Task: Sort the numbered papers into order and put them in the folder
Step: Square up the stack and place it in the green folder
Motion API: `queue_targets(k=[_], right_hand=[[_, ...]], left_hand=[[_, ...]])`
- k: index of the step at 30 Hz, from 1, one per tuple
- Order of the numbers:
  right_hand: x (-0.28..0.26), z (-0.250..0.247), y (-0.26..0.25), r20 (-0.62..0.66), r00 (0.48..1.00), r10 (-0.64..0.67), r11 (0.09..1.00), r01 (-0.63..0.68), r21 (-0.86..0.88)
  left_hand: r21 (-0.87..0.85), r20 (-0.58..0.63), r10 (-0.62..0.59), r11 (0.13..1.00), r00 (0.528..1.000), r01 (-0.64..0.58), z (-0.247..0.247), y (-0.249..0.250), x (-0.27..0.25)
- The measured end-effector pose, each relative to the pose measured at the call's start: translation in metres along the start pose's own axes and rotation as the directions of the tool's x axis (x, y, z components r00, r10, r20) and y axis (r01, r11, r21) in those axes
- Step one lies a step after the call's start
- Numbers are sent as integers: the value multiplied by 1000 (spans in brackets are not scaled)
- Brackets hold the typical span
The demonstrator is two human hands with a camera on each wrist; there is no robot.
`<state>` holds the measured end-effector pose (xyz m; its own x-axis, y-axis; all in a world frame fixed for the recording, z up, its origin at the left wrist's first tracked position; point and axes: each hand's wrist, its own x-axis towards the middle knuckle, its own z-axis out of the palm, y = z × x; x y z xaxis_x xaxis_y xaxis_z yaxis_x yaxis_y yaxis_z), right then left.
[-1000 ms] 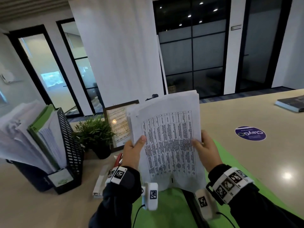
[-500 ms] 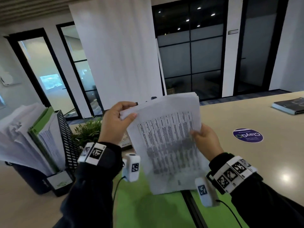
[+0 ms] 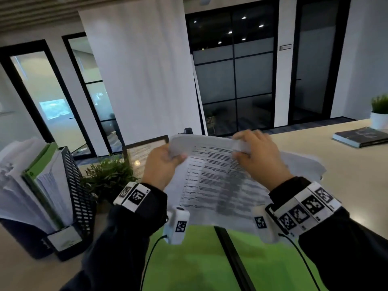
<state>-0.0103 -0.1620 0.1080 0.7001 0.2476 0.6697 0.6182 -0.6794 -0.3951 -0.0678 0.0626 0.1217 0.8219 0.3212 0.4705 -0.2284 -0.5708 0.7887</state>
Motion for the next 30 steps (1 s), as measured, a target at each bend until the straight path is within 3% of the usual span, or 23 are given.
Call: queue_targets(k=[2,4,5,6,7,8,9,11,13,14,15,17,21,23,26,28,30], right_hand=[[-19,3,15,-219,971,92,995,-83,49],[-46,9,24,-430,879,203,976,-147,161],[-60,16,29,-447,846,292,951,-204,234],[-73,25,32,-385,829,406,897,-280,342],[-84,34,33,-235,809,539,787,-384,484],[-92,43,30,2,765,644,597,-504,624],[-98,53,29,256,688,679,357,-614,704],[-107,68,25,670,524,526,-96,-746,659],[-108,81,28,799,479,364,-306,-748,589],[-106,86,30,790,479,384,-358,-711,605],[-105,88,32,755,489,438,-371,-667,647],[-100,88,34,673,507,538,-313,-621,718],[-94,78,36,610,585,534,-232,-593,771],[-90,76,39,573,635,517,-97,-622,777],[-79,73,46,443,724,528,206,-616,761],[-70,68,45,420,775,471,346,-601,720],[-62,64,39,427,814,394,418,-572,706]], left_hand=[[-50,-111,-72,997,991,67,-3,-15,-3],[-196,-210,-212,966,955,171,-7,-33,-8],[-314,-233,-304,922,924,225,-9,-41,-12],[-426,-239,-391,865,889,266,-9,-52,-16],[-498,-228,-454,814,861,298,-8,-63,-20],[-528,-209,-503,780,839,336,-5,-72,-25],[-538,-185,-543,753,819,377,0,-81,-32],[-611,-98,-611,660,786,437,12,-93,-48],[-660,8,-639,575,770,483,21,-101,-67],[-659,36,-664,546,747,517,24,-106,-76],[-655,59,-683,524,728,544,24,-111,-85],[-645,99,-686,508,721,571,21,-127,-99],[-543,226,-591,584,774,604,12,-141,-127],[-541,280,-580,563,765,625,4,-147,-131],[-552,386,-510,540,769,635,-11,-147,-121],[-433,461,-452,637,764,638,-14,-138,-107],[-224,504,-417,783,756,581,-11,-129,-94]])
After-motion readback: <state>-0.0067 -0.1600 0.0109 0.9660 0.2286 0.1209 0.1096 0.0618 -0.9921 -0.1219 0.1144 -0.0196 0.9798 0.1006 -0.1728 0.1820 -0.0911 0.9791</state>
